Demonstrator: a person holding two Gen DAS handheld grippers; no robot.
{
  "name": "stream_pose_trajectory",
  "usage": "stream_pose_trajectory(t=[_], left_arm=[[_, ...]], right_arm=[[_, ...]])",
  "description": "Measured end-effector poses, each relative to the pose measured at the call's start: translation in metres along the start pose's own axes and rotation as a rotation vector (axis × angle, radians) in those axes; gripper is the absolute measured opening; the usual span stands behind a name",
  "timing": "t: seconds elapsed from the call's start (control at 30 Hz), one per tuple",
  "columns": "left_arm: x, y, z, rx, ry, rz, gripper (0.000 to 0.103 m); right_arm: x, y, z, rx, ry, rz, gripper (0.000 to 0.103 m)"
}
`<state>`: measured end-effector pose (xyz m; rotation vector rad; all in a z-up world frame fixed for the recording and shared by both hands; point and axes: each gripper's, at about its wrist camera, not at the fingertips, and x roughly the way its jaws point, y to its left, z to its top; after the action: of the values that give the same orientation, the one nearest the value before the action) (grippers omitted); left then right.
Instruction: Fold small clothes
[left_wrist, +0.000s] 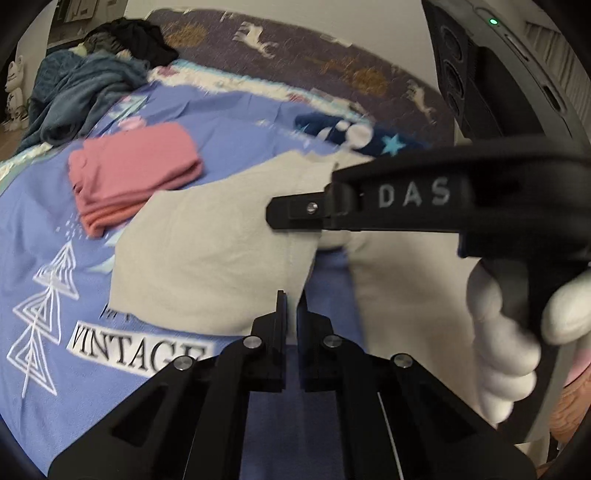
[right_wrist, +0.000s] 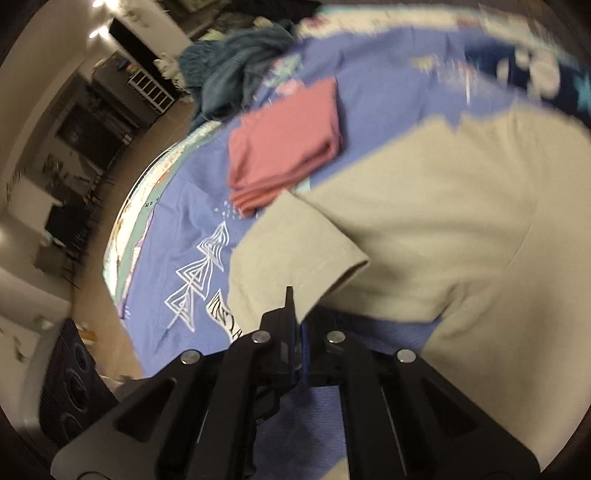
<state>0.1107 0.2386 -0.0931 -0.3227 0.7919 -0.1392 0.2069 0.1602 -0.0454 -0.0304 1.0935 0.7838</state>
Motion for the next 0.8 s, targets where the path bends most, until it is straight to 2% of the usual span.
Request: stream_pose_trajectory(t=[0.17, 0.4, 0.57, 0.8], left_arm=[[-0.016, -0.045, 0.030, 0.048, -0.082, -0.108, 0.004], [-0.015, -0.110, 0.061, 0.105, -0.116, -0.235, 0.004], [-0.003, -0.155, 0.068, 0.155, -0.103, -0.272, 0.004], [0.021, -0.201, 0.071, 0.196, -0.062, -0.291, 0.004]], right_arm=[[-0.053, 0.007, 0.009, -0.134, -0.141, -0.112, 0.003], [-0.123, -0.023, 0.006, -0.167, -0.274, -0.219, 0.003], [-0.152, -0.049, -0.006, -0.166, -0.324, -0.274, 0.003], [-0.177, -0.090, -0.023, -0.122, -0.362, -0.290, 0.003]])
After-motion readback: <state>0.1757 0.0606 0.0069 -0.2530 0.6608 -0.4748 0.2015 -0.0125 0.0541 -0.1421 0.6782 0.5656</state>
